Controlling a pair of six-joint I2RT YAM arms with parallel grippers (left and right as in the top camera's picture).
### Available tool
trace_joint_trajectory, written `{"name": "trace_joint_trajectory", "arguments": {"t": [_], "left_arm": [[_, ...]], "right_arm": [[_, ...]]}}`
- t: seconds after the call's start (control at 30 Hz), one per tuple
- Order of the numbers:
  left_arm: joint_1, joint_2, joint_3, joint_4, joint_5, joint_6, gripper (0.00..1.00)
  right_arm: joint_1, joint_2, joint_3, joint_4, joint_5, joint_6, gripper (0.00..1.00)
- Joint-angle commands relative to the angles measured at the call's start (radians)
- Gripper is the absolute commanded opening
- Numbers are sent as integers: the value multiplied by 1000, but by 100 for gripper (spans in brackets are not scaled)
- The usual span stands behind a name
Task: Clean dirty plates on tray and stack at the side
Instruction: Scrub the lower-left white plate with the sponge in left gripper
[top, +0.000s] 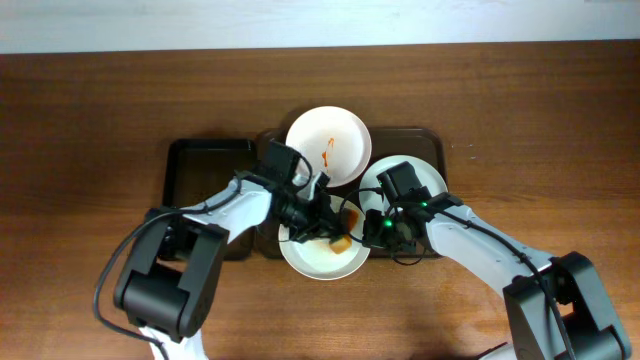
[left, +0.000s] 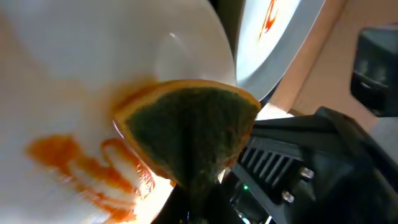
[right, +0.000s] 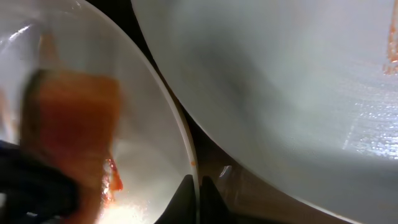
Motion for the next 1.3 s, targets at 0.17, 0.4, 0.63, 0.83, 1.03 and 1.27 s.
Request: {"name": "trace_joint_trajectory", "arguments": {"t": [0.17,0.4,0.63,0.83,1.03,1.27], "left_arm": [[-16,38,8,-18,117,-65,0],[-57,38,0,-33,19,-65,0],[-58,38,-12,-65,-359,-64,0],[47,26,-11,-76,-465,8,0],[128,-107,-2,-179,-511,169,0],[129,-385,5,-243,-706,233,0]], "right_arm": [[9,6,11,-5,23,2,4],[9,6,11,-5,23,2,4],[9,6,11,-22,23,2,4],[9,6,11,-47,23,-24,4],[9,5,11,-46,23,-50,4],[9,-43,54,-62,62,-165,4]]}}
